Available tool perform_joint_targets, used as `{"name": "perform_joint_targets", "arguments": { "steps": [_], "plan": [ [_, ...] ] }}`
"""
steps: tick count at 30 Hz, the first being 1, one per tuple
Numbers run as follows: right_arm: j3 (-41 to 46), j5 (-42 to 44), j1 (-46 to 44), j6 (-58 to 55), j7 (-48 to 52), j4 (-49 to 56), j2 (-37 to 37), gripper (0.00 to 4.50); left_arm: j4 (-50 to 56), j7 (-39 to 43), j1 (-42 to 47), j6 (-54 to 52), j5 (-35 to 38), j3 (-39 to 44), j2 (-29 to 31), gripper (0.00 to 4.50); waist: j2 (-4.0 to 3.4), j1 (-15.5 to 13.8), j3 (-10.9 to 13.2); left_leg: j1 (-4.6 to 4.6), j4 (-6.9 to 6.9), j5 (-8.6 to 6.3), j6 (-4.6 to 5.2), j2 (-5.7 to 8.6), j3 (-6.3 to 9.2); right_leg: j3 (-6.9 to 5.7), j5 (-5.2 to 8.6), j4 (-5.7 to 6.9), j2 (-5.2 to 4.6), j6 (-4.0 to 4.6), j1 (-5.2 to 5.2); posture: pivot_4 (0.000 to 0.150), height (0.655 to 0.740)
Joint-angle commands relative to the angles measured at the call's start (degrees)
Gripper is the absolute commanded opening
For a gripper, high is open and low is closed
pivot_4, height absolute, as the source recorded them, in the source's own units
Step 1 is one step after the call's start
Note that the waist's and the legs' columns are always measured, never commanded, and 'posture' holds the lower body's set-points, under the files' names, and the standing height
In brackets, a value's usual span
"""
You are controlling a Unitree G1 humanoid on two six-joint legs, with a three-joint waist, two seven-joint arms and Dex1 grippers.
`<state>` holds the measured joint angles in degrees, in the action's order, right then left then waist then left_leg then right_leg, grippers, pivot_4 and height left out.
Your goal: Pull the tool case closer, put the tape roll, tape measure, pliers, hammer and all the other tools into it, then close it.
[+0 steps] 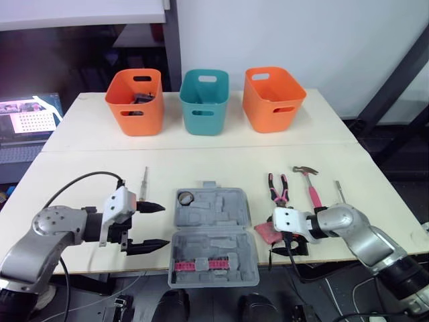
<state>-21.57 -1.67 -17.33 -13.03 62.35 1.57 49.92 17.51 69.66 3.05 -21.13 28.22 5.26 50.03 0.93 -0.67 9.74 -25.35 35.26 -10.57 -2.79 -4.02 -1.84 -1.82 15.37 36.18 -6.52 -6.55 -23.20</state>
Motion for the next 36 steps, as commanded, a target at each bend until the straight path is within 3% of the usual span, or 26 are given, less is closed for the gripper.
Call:
{"name": "perform_joint_targets", "arguments": {
  "steps": [1,7,19,31,36],
  "plan": [
    [0.0,-0.4,0.6,0.6,1.0,-0.3,-0.8,3.14,1.1,0.0,1.2,-0.6,0.5,0.1,0.8,4.5,0.0,0.0,0.0,0.0,0.0,0.0,0.0,0.0,0.0,0.0,0.0,0.0,0.0,0.0,0.01,0.15,0.74],
    [2.2,0.5,1.3,-1.6,0.9,2.2,-1.0,0.5,0.5,0.1,2.0,-1.1,0.3,0.0,0.7,4.5,0.0,0.1,0.0,0.01,0.01,0.0,0.0,0.0,0.0,0.0,-0.02,0.01,0.0,-0.04,0.02,0.15,0.74],
    [4.9,-1.2,0.2,-4.1,-2.4,4.9,-1.1,0.51,-0.4,0.2,2.7,-0.6,-0.2,-0.8,0.5,4.5,0.0,0.0,0.0,0.01,0.0,0.0,0.0,0.0,-0.01,0.0,-0.04,0.03,0.0,-0.08,0.0,0.15,0.74],
    [-0.8,-19.9,-0.8,4.8,-12.8,1.5,-0.6,0.51,-1.4,0.3,3.6,0.2,-1.0,-2.4,-0.1,4.5,0.0,0.0,0.0,0.0,0.0,0.01,-0.01,0.0,-0.02,0.0,-0.04,0.03,0.0,-0.08,-0.02,0.15,0.74],
    [1.4,-20.1,1.3,1.8,-10.8,7.0,0.2,2.93,-2.2,0.9,3.6,0.6,-1.4,-2.3,-0.2,4.5,0.0,-0.1,0.0,0.01,0.01,0.01,-0.01,0.0,-0.02,0.0,-0.06,0.03,0.0,-0.13,0.01,0.15,0.74]
  ]
}}
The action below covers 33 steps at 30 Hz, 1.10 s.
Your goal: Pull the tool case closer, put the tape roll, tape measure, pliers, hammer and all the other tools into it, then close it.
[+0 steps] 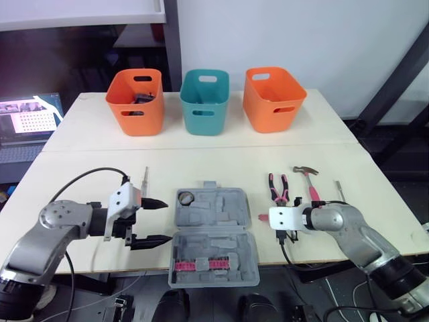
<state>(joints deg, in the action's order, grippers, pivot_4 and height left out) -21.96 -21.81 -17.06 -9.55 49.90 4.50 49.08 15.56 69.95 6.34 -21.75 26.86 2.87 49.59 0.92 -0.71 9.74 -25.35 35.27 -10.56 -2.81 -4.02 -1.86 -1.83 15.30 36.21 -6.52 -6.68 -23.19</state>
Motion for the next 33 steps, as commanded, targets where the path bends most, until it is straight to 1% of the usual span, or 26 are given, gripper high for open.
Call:
{"name": "perform_joint_targets", "arguments": {
  "steps": [1,3,6,10,13,15,18,21,24,27,30,33],
  "plan": [
    [2.4,0.5,1.5,-2.8,2.5,5.6,1.3,3.41,-0.6,0.7,0.4,1.4,-0.2,0.1,0.3,4.5,0.0,0.0,0.0,0.0,0.0,0.0,0.0,0.0,0.0,0.0,0.0,0.0,0.0,0.0,0.0,0.15,0.74],
    [3.5,1.6,2.0,-5.3,4.3,8.3,1.8,4.41,-1.1,1.0,0.7,1.7,-0.4,0.0,0.2,4.5,0.0,0.0,0.0,0.0,0.0,0.0,0.0,0.0,0.0,0.0,0.0,0.0,0.0,0.0,0.0,0.15,0.74],
    [5.5,4.9,3.5,-10.1,8.5,13.2,2.8,4.46,-1.7,1.2,1.0,2.1,-0.6,-0.4,-0.1,4.5,0.0,0.0,0.0,0.0,0.01,0.0,0.0,0.0,0.0,0.0,0.03,0.0,0.0,0.06,0.0,0.15,0.74],
    [9.2,12.3,5.6,-17.1,13.9,19.2,3.5,4.46,-2.8,1.6,1.3,3.0,-1.1,-0.8,-0.4,4.5,0.0,0.0,0.0,0.0,0.0,0.0,0.0,0.0,0.01,0.0,0.03,0.0,0.0,0.06,0.02,0.15,0.74],
    [11.8,17.7,5.9,-21.5,16.2,21.3,3.2,4.46,-3.4,1.8,1.5,3.6,-1.3,-1.2,-0.5,4.5,0.0,0.0,0.0,0.0,0.01,0.0,0.0,0.0,0.02,0.0,0.04,0.0,0.0,0.07,0.02,0.15,0.74],
    [12.7,19.9,5.7,-21.8,17.0,21.0,3.7,4.46,-3.6,1.8,1.4,3.9,-1.3,-1.2,-0.6,4.5,0.0,0.0,0.0,0.01,0.01,0.0,0.0,0.0,0.02,0.0,0.05,0.0,0.0,0.09,0.02,0.15,0.74],
    [12.4,21.1,4.4,-18.1,18.9,17.2,5.4,4.46,-4.0,1.9,1.5,4.3,-1.4,-1.3,-0.7,4.5,0.0,0.0,0.0,0.01,0.01,0.0,0.0,0.0,0.02,0.0,0.05,0.0,0.0,0.1,0.02,0.15,0.74],
    [9.8,19.7,1.3,-10.6,20.3,10.1,6.2,4.46,-4.4,2.0,1.7,4.6,-1.5,-1.5,-0.8,4.5,0.0,0.1,0.0,0.01,0.02,0.0,0.0,0.0,0.02,0.0,0.06,0.0,0.0,0.1,0.02,0.15,0.74],
    [6.4,17.9,-2.5,-1.9,21.7,1.0,5.1,4.46,-4.9,2.2,2.0,4.9,-1.6,-1.7,-0.8,4.5,0.0,0.2,0.0,0.02,0.02,0.0,0.0,0.0,0.01,0.0,0.05,0.0,0.0,0.09,0.02,0.15,0.74],
    [4.1,17.1,-5.4,4.2,22.8,-6.5,3.6,4.46,-5.2,2.5,2.1,5.3,-1.7,-1.6,-0.8,4.5,0.0,0.1,0.0,0.01,0.01,0.0,0.01,0.0,0.01,0.0,-0.01,0.01,0.0,-0.03,0.0,0.15,0.74],
    [2.5,15.8,-7.4,9.3,23.1,-12.2,2.3,4.46,-5.1,2.3,1.5,5.3,-1.5,-0.9,-0.4,4.5,-0.01,0.1,0.0,0.01,0.02,0.0,0.01,0.0,0.0,0.0,-0.03,0.02,0.0,-0.06,0.01,0.15,0.74],
    [1.8,15.6,-8.5,11.6,23.3,-15.4,0.8,4.46,-4.3,1.9,0.2,5.1,-1.3,-0.1,0.0,4.5,-0.01,0.1,0.0,0.01,0.02,0.0,0.0,0.0,-0.01,0.0,-0.03,0.02,0.0,-0.06,0.01,0.15,0.74]
  ]
}}
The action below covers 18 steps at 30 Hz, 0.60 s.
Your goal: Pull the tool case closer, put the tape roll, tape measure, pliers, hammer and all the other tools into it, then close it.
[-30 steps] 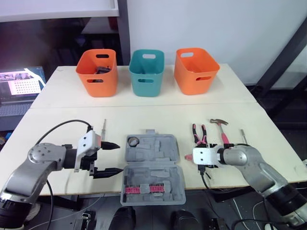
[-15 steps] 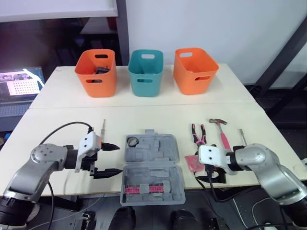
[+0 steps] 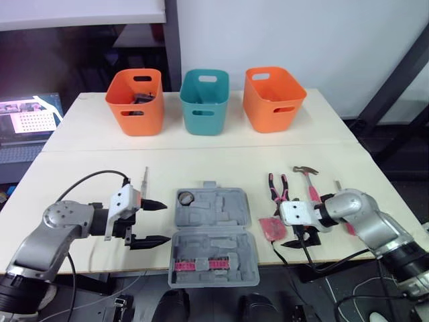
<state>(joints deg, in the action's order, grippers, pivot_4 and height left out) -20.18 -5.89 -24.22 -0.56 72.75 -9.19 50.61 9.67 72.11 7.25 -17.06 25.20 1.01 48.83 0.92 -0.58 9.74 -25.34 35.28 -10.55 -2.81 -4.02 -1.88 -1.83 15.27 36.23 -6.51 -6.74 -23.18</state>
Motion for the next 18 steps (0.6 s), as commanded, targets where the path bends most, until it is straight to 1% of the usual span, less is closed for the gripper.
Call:
{"name": "perform_joint_targets", "arguments": {
  "steps": [1,5,11,14,15,16,18],
  "plan": [
    [-0.1,-0.2,-1.6,3.0,0.4,-2.5,-1.3,4.46,1.9,-0.5,-1.0,0.2,0.5,2.0,0.8,4.5,0.0,0.0,0.0,0.0,-0.01,0.0,0.0,0.0,0.0,0.0,0.0,0.0,0.0,0.0,0.0,0.15,0.74],
    [-0.5,-1.0,-2.6,4.6,-0.6,-6.1,-3.4,4.46,2.3,-1.5,-1.5,-0.8,1.7,3.0,0.5,4.5,0.0,0.0,0.0,0.01,-0.01,0.0,-0.01,0.0,0.0,0.0,0.0,0.02,0.0,-0.01,0.0,0.15,0.74],
    [-0.5,-1.3,-3.8,4.5,-1.2,-10.9,-5.5,4.46,2.4,-1.4,-1.4,-1.2,1.7,3.3,0.7,4.5,0.0,0.0,0.0,0.02,0.0,0.01,-0.02,0.0,0.0,0.0,0.0,0.02,0.0,-0.01,0.03,0.15,0.74],
    [-0.3,-0.8,-3.4,3.4,-0.6,-11.3,-5.2,3.71,2.6,-1.2,-1.4,-1.4,1.7,3.5,0.8,4.5,0.02,0.1,0.0,0.07,0.0,0.01,-0.02,0.0,0.0,0.0,0.0,0.02,0.0,0.0,0.08,0.15,0.74],
    [-0.2,-0.6,-3.1,2.9,-0.2,-10.7,-4.9,3.2,2.7,-1.1,-1.5,-1.4,1.8,3.5,0.9,4.5,0.01,0.1,0.0,0.07,0.0,0.01,-0.02,0.0,0.0,0.0,0.0,0.02,0.0,0.0,0.08,0.15,0.74],
    [0.1,-0.1,-2.9,2.0,0.0,-9.7,-4.8,3.0,2.7,-0.9,-1.5,-1.5,1.8,3.6,1.1,4.5,0.0,0.0,0.0,0.07,0.0,0.01,-0.02,0.0,0.0,0.0,-0.01,0.02,0.0,0.0,0.08,0.15,0.74],
    [0.6,0.7,-2.4,0.0,0.5,-7.5,-4.3,3.0,2.5,-0.6,-1.5,-1.5,1.7,3.9,1.4,4.5,0.0,0.0,0.0,0.08,0.0,0.01,-0.02,0.0,0.0,0.0,-0.01,0.02,0.0,0.0,0.09,0.15,0.74]
  ]
}}
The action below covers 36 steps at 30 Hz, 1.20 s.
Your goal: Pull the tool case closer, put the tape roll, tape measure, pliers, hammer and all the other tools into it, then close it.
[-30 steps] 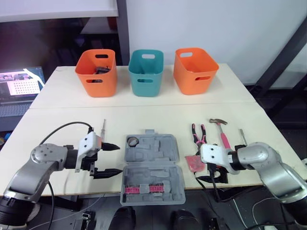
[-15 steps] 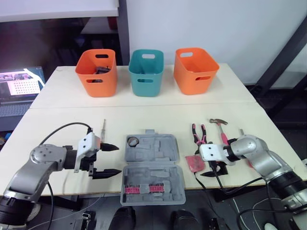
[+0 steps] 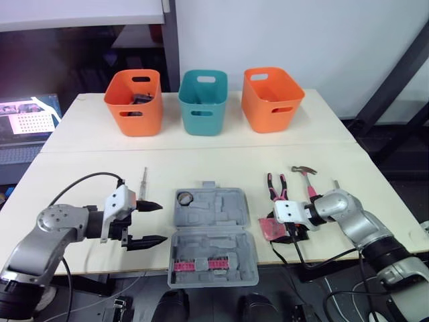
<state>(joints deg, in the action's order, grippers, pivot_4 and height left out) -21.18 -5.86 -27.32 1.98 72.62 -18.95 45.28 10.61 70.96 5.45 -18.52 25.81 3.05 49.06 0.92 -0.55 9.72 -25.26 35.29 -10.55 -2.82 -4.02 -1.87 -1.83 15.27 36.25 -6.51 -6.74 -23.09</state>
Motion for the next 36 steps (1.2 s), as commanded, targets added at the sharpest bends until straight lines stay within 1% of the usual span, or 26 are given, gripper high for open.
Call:
{"name": "perform_joint_targets", "arguments": {
  "steps": [1,2,5,6,9,10,12,14,17,20,25,29,36],
  "plan": [
    [1.8,0.9,0.9,-3.2,0.7,3.1,1.2,3.0,1.5,0.5,0.4,0.0,1.1,1.9,1.3,4.5,0.0,-0.1,0.0,0.0,0.0,0.0,0.0,0.0,0.0,0.0,0.0,0.0,0.0,0.0,0.0,0.15,0.74],
    [3.0,2.4,1.2,-5.5,0.7,5.1,1.0,3.0,1.4,0.5,0.6,-0.1,1.1,1.9,1.3,4.5,-0.01,-0.1,0.0,0.0,0.0,0.0,0.0,0.0,0.0,0.0,0.0,0.0,0.0,0.0,0.0,0.15,0.74],
    [5.4,5.5,1.0,-18.3,0.5,13.8,1.2,3.0,1.3,0.0,0.7,-0.5,1.3,2.3,1.4,4.5,-0.02,-0.1,0.0,-0.03,0.0,0.0,0.0,0.0,0.0,0.0,0.0,0.0,0.0,0.0,-0.03,0.15,0.74],
    [5.6,5.6,0.9,-19.8,0.3,16.1,1.4,3.0,1.4,-0.1,0.5,-0.6,1.4,2.5,1.3,4.5,-0.02,-0.1,0.0,-0.03,0.01,0.0,0.0,0.0,0.0,0.0,0.0,0.01,0.0,0.0,-0.03,0.15,0.74],
    [7.1,7.9,-2.8,-26.3,-2.7,25.1,-2.0,3.0,0.4,-0.8,-0.8,-0.2,1.3,3.4,0.9,4.5,-0.02,0.4,0.0,-0.03,-0.02,0.0,0.0,0.0,0.0,0.0,0.0,0.05,0.0,0.0,-0.1,0.15,0.74],
    [6.8,7.9,-4.4,-28.3,-3.5,26.5,-3.0,3.0,0.1,-0.9,-1.0,0.1,1.2,3.5,0.7,4.5,-0.03,0.7,0.0,-0.02,-0.02,0.0,0.0,-0.01,0.0,0.0,0.0,0.09,0.0,0.0,-0.14,0.15,0.74],
    [2.3,3.8,-9.6,-29.7,-3.5,26.9,-4.3,3.0,-0.5,-1.3,-1.6,0.4,1.2,3.9,0.1,4.5,-0.04,1.0,0.0,-0.02,-0.03,0.0,0.0,-0.02,0.03,-0.01,-0.01,0.17,0.0,-0.02,-0.16,0.15,0.74],
    [-1.2,1.4,-14.5,-33.1,-3.6,24.3,-5.9,3.0,-0.9,-1.6,-2.1,0.8,1.0,4.2,-0.2,4.5,-0.03,1.2,0.0,-0.03,-0.02,0.0,0.0,-0.02,0.03,0.0,-0.01,0.18,0.0,-0.02,-0.17,0.15,0.74],
    [-3.2,1.2,-19.1,-37.0,-3.7,19.9,-8.4,3.0,-1.1,-1.9,-2.7,1.2,0.8,4.5,-0.4,4.5,-0.02,1.0,0.0,-0.06,-0.02,0.0,0.0,-0.02,0.03,-0.02,-0.01,0.18,0.0,-0.01,-0.16,0.15,0.74],
    [-7.0,-0.9,-23.6,-37.1,-2.9,12.4,-10.8,3.0,-0.3,-2.5,-4.8,1.4,1.2,5.7,-0.4,4.5,-0.02,1.3,0.0,-0.09,-0.02,0.0,0.0,-0.01,0.01,-0.02,-0.01,0.17,0.0,0.0,-0.17,0.15,0.74],
    [-11.2,-4.1,-26.9,-33.4,-3.5,2.5,-14.5,3.0,0.2,-3.0,-6.6,1.0,1.5,6.6,-0.4,4.5,-0.02,1.3,0.0,-0.08,-0.05,0.0,0.0,-0.01,0.01,-0.02,-0.02,0.2,0.0,-0.01,-0.22,0.15,0.74],
    [-13.1,-6.2,-29.3,-29.9,-4.4,-5.3,-18.4,3.0,0.8,-3.2,-7.9,1.4,1.4,7.0,-0.3,4.5,-0.03,1.5,0.0,-0.09,-0.06,0.0,-0.01,-0.01,0.01,-0.01,-0.02,0.27,0.0,-0.02,-0.28,0.15,0.74],
    [-14.4,-9.6,-31.7,-22.8,-5.7,-15.7,-22.4,3.0,1.1,-3.5,-8.7,1.5,1.3,7.4,-0.2,4.5,-0.04,1.5,0.0,-0.08,-0.06,0.0,-0.01,-0.01,0.0,-0.01,-0.02,0.45,0.0,-0.02,-0.34,0.15,0.74]
  ]
}}
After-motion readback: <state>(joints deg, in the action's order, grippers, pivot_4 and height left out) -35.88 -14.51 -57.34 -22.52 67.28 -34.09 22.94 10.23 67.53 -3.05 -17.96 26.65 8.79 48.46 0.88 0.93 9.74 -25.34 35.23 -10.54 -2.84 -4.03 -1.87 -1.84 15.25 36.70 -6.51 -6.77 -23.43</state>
